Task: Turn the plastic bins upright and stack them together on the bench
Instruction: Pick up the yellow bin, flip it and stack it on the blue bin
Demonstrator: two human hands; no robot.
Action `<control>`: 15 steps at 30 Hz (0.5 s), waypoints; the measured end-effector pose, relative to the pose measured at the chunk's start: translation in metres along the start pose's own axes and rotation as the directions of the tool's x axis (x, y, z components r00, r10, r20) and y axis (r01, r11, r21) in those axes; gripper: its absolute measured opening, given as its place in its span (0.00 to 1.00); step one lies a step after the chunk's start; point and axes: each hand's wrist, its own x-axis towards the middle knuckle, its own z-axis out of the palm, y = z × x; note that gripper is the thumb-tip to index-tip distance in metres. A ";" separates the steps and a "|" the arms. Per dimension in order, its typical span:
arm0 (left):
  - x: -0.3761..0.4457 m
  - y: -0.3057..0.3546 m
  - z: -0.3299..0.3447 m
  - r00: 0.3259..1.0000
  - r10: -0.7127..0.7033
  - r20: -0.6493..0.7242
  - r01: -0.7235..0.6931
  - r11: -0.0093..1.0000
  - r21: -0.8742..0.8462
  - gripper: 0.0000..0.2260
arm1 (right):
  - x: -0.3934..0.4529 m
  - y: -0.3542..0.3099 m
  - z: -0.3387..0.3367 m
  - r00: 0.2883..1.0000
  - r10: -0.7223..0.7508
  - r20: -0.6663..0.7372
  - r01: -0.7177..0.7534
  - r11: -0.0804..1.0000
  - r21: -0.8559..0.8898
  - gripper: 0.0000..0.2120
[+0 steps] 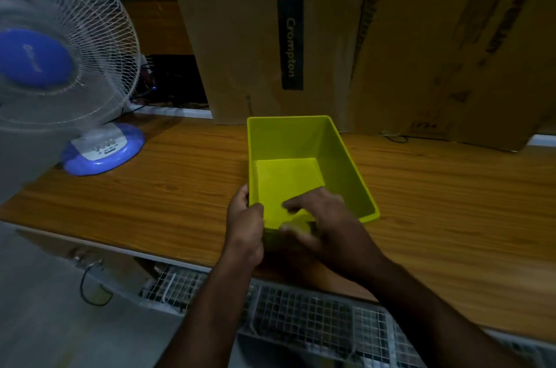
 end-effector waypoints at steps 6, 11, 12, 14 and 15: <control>-0.009 -0.011 0.009 0.998 -0.043 0.055 0.051 0.989 -0.138 0.28 | -0.029 0.044 -0.043 0.782 0.547 -0.298 -0.597 0.795 -0.110 0.27; -0.025 -0.019 0.040 0.989 -0.026 0.148 0.045 0.992 -0.121 0.30 | -0.060 0.056 -0.067 0.677 0.705 -0.210 -0.656 0.708 0.262 0.32; -0.031 -0.021 0.052 0.984 -0.027 0.178 0.046 0.994 -0.104 0.30 | -0.069 0.058 -0.075 0.649 0.721 -0.243 -0.661 0.692 0.290 0.31; -0.040 -0.022 0.067 0.977 -0.017 0.215 0.028 0.998 -0.048 0.29 | -0.083 0.061 -0.088 0.614 0.721 -0.321 -0.647 0.693 0.319 0.31; -0.046 -0.024 0.080 0.970 -0.007 0.244 0.014 1.000 -0.026 0.27 | -0.094 0.064 -0.098 0.594 0.721 -0.357 -0.649 0.692 0.316 0.30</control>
